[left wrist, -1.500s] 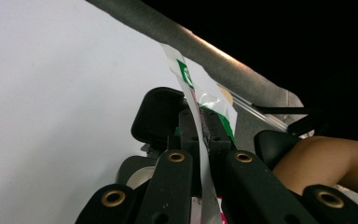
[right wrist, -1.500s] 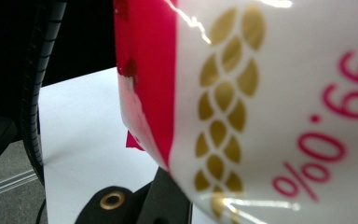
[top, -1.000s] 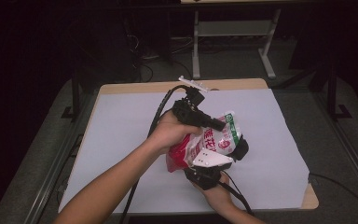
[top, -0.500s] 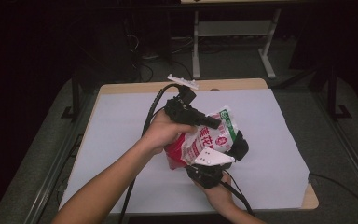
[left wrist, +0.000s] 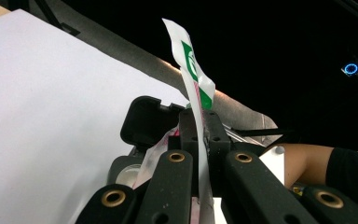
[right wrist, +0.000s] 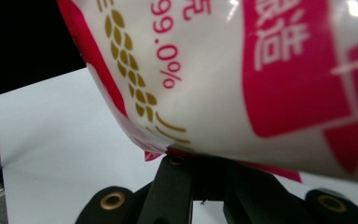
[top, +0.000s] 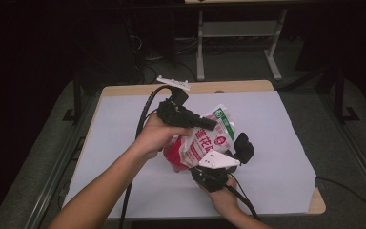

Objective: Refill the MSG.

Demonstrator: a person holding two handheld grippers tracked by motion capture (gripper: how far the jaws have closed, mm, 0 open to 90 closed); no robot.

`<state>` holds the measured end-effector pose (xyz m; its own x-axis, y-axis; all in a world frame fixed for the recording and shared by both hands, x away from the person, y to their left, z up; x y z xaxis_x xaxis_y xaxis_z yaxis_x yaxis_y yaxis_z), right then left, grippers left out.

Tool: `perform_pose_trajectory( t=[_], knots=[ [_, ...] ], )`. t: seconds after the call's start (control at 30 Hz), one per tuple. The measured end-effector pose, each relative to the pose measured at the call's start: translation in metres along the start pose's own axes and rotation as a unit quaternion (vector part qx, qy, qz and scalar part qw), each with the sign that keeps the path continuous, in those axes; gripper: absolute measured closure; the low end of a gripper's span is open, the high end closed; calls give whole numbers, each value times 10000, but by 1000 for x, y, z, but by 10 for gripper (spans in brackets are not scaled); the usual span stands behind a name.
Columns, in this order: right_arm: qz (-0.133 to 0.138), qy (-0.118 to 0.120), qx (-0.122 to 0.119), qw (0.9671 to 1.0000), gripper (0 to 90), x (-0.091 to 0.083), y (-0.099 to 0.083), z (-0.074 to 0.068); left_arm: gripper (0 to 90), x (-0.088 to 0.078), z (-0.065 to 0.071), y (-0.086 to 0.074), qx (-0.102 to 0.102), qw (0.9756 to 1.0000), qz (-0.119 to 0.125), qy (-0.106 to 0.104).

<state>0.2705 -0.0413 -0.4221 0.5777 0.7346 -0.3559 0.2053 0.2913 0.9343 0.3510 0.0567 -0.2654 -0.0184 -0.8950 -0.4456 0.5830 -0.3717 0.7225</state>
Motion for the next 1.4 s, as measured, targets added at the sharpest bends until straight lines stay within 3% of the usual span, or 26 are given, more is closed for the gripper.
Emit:
perform_pose_trajectory(
  t=[0.37,0.8,1.1,1.4],
  knots=[
    [6,-21,86,10000,900,-2,1,1,900,-15,-2,-5,53,9999,129,31],
    [-24,-86,97,9999,900,-8,4,9,900,-38,-9,-16,238,9984,507,46],
    [-98,-125,19,9999,900,-15,5,15,900,-51,-23,-25,279,9953,925,102],
    [-143,50,-70,9999,900,-22,8,24,900,-62,-40,-32,324,9914,1243,241]
  ],
)
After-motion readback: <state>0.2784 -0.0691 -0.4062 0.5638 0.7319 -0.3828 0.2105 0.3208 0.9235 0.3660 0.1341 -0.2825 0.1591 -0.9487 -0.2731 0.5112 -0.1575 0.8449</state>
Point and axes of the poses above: each handheld gripper's, and its own axes: x roughly forward along the jaws, y roughly out of its top, z roughly to its right, the point moved 3 cm from there along x, roughly forward along the jaws, and after that the axes turned 7 degrees about -x, right-handed, at the moved point
